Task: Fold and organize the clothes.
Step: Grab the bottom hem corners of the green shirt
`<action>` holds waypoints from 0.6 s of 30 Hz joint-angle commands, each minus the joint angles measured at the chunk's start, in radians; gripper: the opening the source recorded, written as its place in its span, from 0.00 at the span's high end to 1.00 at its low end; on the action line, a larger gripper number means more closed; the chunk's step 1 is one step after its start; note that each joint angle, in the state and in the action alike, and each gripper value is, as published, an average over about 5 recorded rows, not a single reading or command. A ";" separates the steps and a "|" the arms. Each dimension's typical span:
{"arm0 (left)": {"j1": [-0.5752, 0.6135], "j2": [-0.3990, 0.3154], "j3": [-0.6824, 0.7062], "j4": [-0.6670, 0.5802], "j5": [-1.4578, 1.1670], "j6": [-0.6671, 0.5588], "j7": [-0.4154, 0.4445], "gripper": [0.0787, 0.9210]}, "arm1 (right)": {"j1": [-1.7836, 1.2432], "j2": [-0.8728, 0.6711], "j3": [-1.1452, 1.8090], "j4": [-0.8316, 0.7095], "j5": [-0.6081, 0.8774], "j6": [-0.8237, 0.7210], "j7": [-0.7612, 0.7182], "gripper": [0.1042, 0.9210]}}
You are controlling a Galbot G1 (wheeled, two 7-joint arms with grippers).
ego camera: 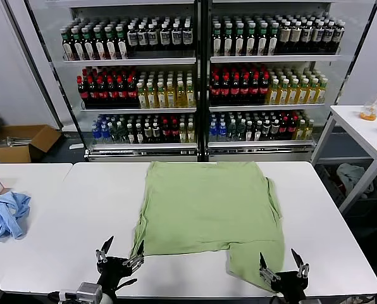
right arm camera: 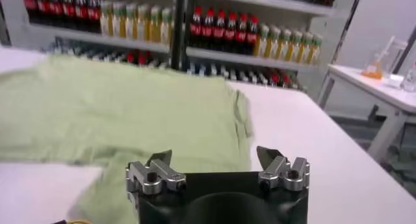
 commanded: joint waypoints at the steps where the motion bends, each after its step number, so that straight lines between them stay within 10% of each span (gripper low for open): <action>1: -0.109 0.024 0.026 0.126 -0.061 0.096 -0.020 0.12 | -0.009 0.012 -0.042 -0.020 -0.033 -0.041 0.019 0.12; 18: -0.126 0.048 0.046 0.154 -0.095 0.132 0.001 0.13 | -0.010 0.045 -0.078 -0.041 0.033 -0.074 0.057 0.24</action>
